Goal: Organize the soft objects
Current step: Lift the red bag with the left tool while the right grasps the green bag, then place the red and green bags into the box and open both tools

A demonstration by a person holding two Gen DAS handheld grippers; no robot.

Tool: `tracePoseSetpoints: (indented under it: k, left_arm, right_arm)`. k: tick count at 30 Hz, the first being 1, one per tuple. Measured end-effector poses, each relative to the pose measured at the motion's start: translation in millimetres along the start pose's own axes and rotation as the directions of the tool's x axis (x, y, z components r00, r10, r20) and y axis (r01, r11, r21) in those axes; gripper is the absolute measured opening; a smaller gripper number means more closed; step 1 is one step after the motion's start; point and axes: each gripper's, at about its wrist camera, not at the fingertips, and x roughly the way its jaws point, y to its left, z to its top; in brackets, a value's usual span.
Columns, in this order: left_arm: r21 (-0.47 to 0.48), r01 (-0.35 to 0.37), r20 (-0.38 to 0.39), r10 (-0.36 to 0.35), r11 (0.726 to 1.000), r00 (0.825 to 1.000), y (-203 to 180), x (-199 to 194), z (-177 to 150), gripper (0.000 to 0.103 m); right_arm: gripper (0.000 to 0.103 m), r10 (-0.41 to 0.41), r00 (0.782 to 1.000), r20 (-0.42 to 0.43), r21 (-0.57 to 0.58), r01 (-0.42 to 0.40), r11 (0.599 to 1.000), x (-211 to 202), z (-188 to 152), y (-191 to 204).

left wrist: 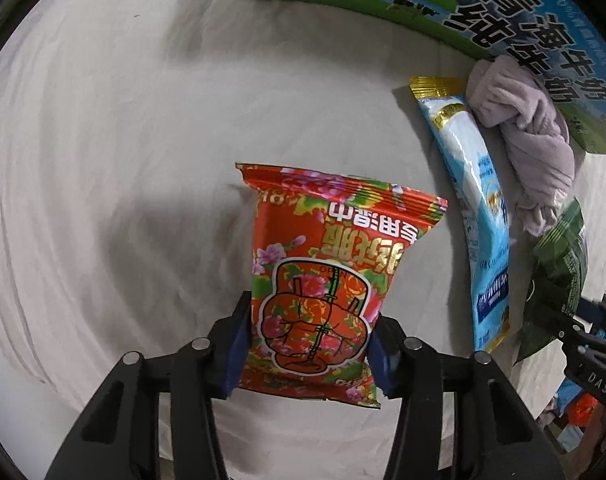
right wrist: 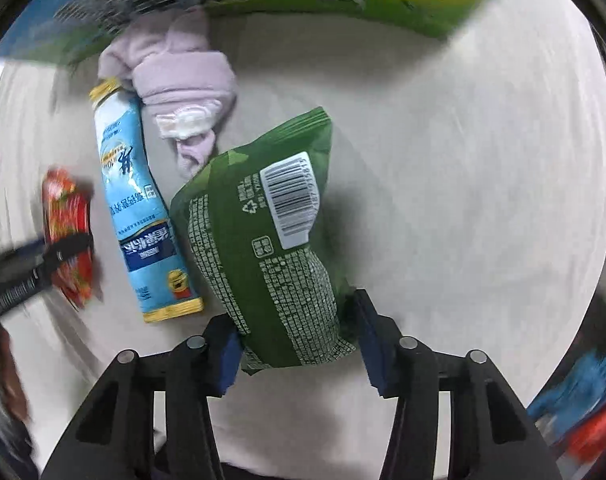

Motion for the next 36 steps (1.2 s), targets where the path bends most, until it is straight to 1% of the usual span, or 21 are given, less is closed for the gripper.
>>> tracePoseSetpoints:
  k: [1,2,3,4,6,8,10,12,14,15,20,21,26,28,31,33,36]
  left_arm:
    - [-0.005,-0.008,0.01,0.008,1.0,1.0,1,-1,-6,0.047]
    - [-0.01,-0.008,0.015,0.008,1.0,1.0,0,0,-9,0.047]
    - [-0.017,-0.004,0.017,0.004,1.0,1.0,1,0,-13,0.047]
    - [-0.026,0.0,0.017,0.001,1.0,1.0,1,2,-17,0.047]
    - [-0.043,0.007,0.023,-0.006,0.999,1.0,0,2,-26,0.047]
    - [-0.051,0.007,0.04,-0.005,0.999,0.999,2,0,-33,0.046]
    - [-0.051,0.017,0.065,-0.014,0.999,0.998,1,-10,-39,0.046]
    - [-0.042,0.022,0.088,-0.018,0.999,0.996,3,-20,-33,0.046]
    - [-0.022,0.028,0.133,-0.025,0.999,0.991,3,-38,-33,0.046]
    - [-0.015,0.029,0.148,-0.026,0.999,0.989,1,-45,-33,0.046]
    - [0.052,0.044,0.257,-0.056,0.998,0.965,-13,-96,-35,0.046]
    - [0.064,0.051,0.276,-0.066,0.997,0.959,-17,-107,-35,0.046]
    - [0.124,0.058,0.353,-0.098,0.991,0.931,-35,-164,-21,0.046]
    - [0.14,0.054,0.373,-0.103,0.989,0.922,-39,-192,-10,0.046]
    - [0.157,0.056,0.403,-0.116,0.986,0.908,-46,-221,1,0.046]
    - [0.166,0.057,0.422,-0.123,0.985,0.898,-53,-232,11,0.046]
    - [0.177,0.06,0.432,-0.132,0.982,0.892,-59,-242,29,0.046]
  right_arm:
    - [0.048,0.046,0.999,-0.013,0.04,-0.045,0.998,0,-3,-5]
    - [0.045,0.08,0.997,-0.019,0.075,-0.078,0.994,5,-8,7]
    - [0.044,0.102,0.995,-0.017,0.102,-0.1,0.99,5,-8,9]
    - [0.041,0.103,0.995,-0.008,0.122,-0.101,0.987,3,-9,10]
    - [0.039,0.085,0.996,0.025,0.149,-0.088,0.985,-6,-13,7]
    - [0.037,0.089,0.995,0.051,0.166,-0.096,0.981,-3,-31,21]
    - [0.037,0.085,0.992,0.091,0.177,-0.1,0.979,-20,-39,27]
    - [0.036,0.067,0.989,0.131,0.174,-0.09,0.981,-39,-48,30]
    - [0.036,0.071,0.982,0.177,0.171,-0.101,0.98,-57,-69,36]
    - [0.036,0.073,0.979,0.189,0.168,-0.106,0.98,-67,-70,35]
    - [0.035,0.086,0.96,0.267,0.129,-0.124,0.984,-119,-76,47]
    - [0.035,0.092,0.953,0.288,0.119,-0.131,0.984,-131,-78,51]
    - [0.035,0.082,0.933,0.351,0.1,-0.125,0.987,-171,-80,61]
    - [0.035,0.083,0.922,0.377,0.096,-0.128,0.987,-188,-80,62]
    - [0.035,0.077,0.907,0.413,0.096,-0.127,0.987,-208,-71,66]
    - [0.035,0.075,0.9,0.43,0.096,-0.128,0.987,-221,-68,63]
    - [0.035,0.071,0.888,0.454,0.1,-0.13,0.986,-239,-53,61]
